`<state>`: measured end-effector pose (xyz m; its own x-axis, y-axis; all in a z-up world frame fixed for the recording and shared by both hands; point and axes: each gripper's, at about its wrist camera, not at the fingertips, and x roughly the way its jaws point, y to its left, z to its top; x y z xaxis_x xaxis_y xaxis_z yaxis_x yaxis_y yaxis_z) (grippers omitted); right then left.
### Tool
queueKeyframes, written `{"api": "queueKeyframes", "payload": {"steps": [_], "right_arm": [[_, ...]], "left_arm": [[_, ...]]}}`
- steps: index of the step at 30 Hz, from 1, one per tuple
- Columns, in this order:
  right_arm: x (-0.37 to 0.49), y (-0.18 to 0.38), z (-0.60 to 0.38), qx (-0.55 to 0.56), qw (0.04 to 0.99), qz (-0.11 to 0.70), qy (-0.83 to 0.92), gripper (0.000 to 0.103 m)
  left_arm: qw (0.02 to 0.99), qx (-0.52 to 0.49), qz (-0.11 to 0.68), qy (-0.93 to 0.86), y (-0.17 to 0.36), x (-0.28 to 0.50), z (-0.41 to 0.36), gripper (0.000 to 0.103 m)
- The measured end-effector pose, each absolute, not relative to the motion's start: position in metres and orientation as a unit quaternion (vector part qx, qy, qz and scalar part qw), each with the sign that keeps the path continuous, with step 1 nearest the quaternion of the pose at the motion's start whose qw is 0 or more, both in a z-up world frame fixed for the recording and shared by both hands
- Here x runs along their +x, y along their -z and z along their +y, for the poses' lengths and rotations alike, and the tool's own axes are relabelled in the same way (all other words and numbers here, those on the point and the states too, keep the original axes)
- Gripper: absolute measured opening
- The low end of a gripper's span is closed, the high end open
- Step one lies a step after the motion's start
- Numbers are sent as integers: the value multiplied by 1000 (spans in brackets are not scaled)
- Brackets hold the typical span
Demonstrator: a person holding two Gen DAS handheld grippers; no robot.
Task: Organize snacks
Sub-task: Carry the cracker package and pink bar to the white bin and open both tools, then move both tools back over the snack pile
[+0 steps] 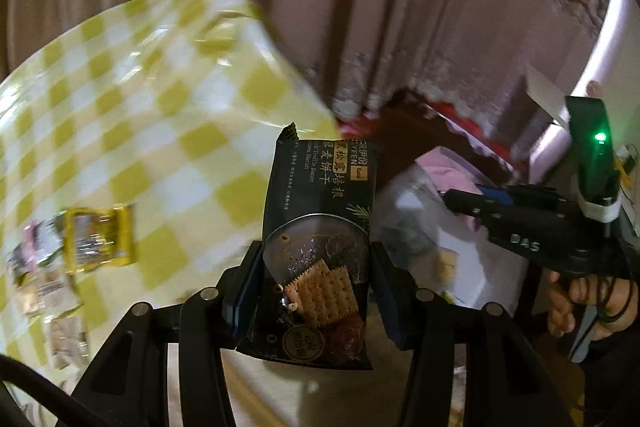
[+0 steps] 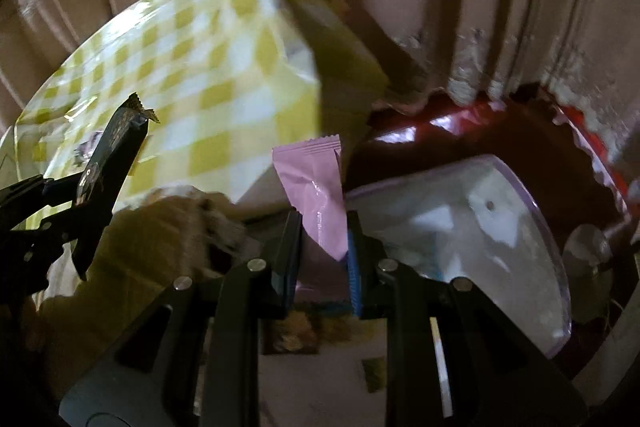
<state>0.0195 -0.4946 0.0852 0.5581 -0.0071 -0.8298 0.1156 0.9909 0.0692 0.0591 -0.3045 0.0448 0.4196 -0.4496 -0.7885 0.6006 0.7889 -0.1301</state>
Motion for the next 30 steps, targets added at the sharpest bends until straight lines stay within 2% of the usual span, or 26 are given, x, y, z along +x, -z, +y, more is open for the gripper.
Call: {"api": "queueKeyframes", "payload": {"steps": [9,21,23,24,26,27,28,30], "right_arm": [[-10,-56,-545,77,857,501,91,24],[-25,-43,-567,95,841,520,119,26],[-23,-43,-566,95,841,520,119,27],[-22,-43,-566,95,840,520,120,30],[-20,-43,-566,94,840,520,121,46],[-20,-44,-566,94,841,519,124,60],[-20,-47,-565,92,843,515,127,68],[-18,-50,-563,88,847,508,129,71]], "left_arm": [[785,116,482,372,-20,29,-371,52],[744,152,518,394,-1,15,-398,53],[734,146,526,404,0,14,-398,56],[733,144,527,404,0,13,-398,57],[734,140,530,402,1,14,-396,57],[734,134,530,403,0,15,-395,57],[734,129,530,404,-1,16,-394,58],[737,118,529,404,-3,17,-389,58]]}}
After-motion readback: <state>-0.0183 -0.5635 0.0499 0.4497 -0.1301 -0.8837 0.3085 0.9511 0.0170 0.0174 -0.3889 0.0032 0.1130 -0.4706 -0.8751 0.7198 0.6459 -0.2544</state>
